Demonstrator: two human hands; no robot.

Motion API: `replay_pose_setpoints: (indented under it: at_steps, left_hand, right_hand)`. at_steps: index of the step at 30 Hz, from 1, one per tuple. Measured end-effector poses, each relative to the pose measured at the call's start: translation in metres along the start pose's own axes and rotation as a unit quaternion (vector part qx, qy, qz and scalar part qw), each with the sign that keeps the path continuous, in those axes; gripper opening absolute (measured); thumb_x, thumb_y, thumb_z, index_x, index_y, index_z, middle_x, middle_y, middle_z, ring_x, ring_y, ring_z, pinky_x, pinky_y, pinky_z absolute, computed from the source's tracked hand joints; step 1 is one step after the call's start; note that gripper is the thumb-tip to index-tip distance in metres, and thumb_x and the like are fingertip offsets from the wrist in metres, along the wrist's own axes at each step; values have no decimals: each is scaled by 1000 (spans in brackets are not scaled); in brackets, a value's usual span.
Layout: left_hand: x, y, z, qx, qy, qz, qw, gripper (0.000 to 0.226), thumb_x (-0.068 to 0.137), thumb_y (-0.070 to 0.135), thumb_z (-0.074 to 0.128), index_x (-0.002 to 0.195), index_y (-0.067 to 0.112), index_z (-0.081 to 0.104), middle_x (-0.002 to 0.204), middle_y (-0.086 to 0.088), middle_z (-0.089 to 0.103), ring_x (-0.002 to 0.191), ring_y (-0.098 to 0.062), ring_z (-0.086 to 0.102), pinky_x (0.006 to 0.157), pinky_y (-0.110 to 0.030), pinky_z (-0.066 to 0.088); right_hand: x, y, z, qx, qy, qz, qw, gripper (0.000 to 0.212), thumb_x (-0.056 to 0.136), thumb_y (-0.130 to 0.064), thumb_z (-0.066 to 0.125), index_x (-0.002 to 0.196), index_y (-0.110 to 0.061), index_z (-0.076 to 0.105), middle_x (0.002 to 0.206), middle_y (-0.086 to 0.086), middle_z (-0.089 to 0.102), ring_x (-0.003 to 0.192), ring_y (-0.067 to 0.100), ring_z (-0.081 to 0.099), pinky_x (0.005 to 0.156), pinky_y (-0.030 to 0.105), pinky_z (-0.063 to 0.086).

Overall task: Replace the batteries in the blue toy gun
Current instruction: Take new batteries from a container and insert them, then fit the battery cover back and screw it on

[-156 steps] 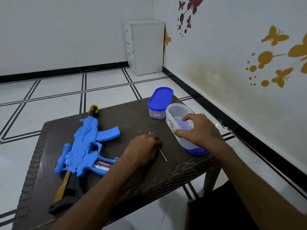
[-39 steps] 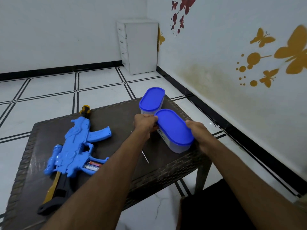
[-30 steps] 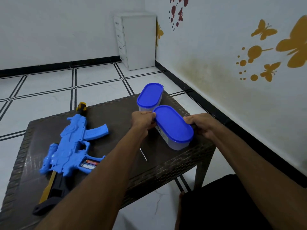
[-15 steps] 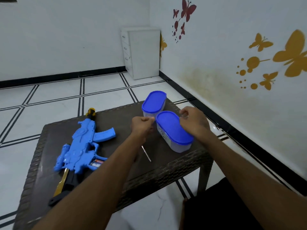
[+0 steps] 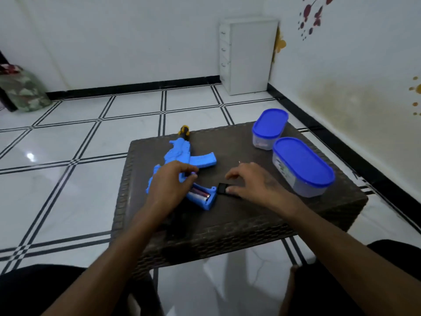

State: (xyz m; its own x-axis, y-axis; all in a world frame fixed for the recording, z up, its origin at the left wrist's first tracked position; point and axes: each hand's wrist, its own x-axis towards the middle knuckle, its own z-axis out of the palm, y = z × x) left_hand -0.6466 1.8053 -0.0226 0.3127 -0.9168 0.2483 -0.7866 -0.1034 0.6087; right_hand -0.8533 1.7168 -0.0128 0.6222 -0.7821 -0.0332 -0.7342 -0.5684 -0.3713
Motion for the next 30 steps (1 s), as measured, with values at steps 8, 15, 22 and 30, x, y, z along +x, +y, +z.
replay_pose_setpoints:
  at_steps: [8, 15, 22, 30]
  left_hand:
    - [-18, -36, -16, 137, -76, 30, 987, 59, 76, 54, 72, 129, 31, 61, 135, -7, 54, 128, -29, 44, 105, -46, 38]
    - [-19, -32, -6, 120, -103, 11, 987, 60, 78, 48, 73, 135, 33, 56, 147, -3, 39, 136, -23, 33, 108, -39, 33]
    - [-22, -31, -1, 89, -61, -7, 994, 55, 78, 48, 73, 130, 36, 60, 144, 2, 43, 134, -19, 36, 109, -39, 35]
    - [-25, -25, 5, 77, -44, -18, 996, 55, 78, 46, 74, 131, 37, 59, 146, 5, 41, 135, -17, 32, 110, -34, 29]
  right_hand:
    - [0, 3, 22, -52, 14, -9, 999, 36, 85, -33, 71, 119, -27, 60, 114, 1, 61, 109, 22, 57, 92, 37, 49]
    - [0, -7, 13, 255, 67, 51, 963, 13, 96, -21, 59, 103, -30, 61, 97, -10, 68, 83, 9, 69, 72, 30, 56]
    - [-2, -29, 26, 396, 34, 54, 916, 10, 94, -4, 63, 102, -9, 65, 96, 13, 70, 73, 25, 74, 63, 27, 61]
    - [-19, -11, 49, 289, 79, -41, 953, 38, 79, 0, 77, 115, -11, 73, 111, 3, 62, 95, -4, 62, 84, 6, 47]
